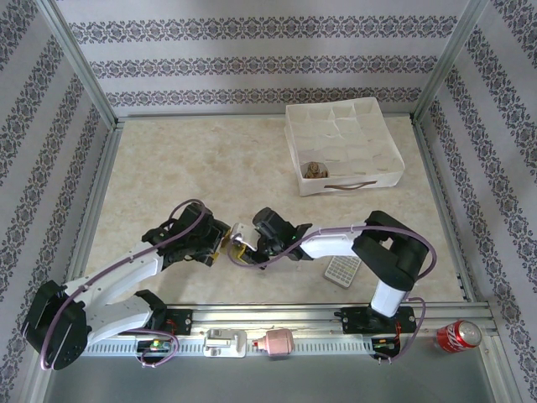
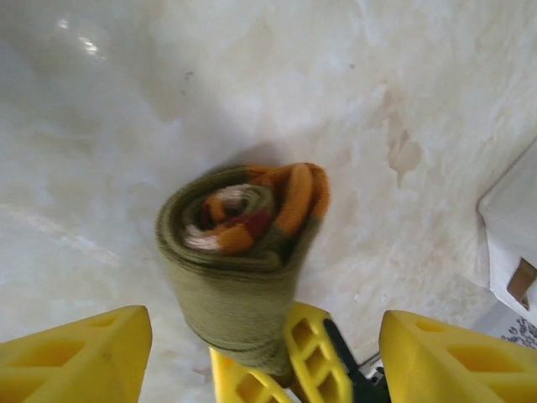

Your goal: Roll the socks

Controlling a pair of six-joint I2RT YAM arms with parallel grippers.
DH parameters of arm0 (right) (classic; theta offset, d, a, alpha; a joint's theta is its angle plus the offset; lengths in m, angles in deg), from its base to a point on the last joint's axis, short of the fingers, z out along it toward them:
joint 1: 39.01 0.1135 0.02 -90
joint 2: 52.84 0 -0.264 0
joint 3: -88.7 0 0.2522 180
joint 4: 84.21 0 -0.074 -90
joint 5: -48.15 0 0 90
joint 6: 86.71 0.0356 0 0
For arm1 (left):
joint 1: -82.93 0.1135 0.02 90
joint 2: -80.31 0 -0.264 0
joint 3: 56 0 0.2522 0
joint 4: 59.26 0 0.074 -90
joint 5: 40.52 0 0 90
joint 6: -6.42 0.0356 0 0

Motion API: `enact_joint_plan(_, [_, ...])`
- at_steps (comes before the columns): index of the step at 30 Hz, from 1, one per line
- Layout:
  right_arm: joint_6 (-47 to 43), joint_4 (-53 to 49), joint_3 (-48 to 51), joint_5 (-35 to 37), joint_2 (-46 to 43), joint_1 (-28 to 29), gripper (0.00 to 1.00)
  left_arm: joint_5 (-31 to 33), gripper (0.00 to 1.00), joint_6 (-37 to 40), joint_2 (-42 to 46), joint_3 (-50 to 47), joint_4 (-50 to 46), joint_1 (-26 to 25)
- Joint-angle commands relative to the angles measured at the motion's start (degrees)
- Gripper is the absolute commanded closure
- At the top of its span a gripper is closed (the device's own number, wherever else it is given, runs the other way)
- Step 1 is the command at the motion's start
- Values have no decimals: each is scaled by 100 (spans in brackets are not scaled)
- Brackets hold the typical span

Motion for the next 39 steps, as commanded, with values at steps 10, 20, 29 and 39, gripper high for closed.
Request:
enact_joint_plan(10, [1282, -1751, -439, -1820, 1328, -1006, 100, -98, 38, 39, -560, -314, 1307, -254])
enact_joint_plan(20, [1807, -2540, -1099, -2500, 2172, -1511, 100, 290, 37, 191, -1489, -528, 2778, -397])
enact_joint_plan(29, [1023, -1995, -695, -1424, 940, -1305, 72, -66, 100, -131, -2002, -342, 893, -409])
enact_joint_plan(39, [-1296, 478, 1349, 2680, -1951, 626, 33, -277, 100, -229, -1604, -11, -668, -337])
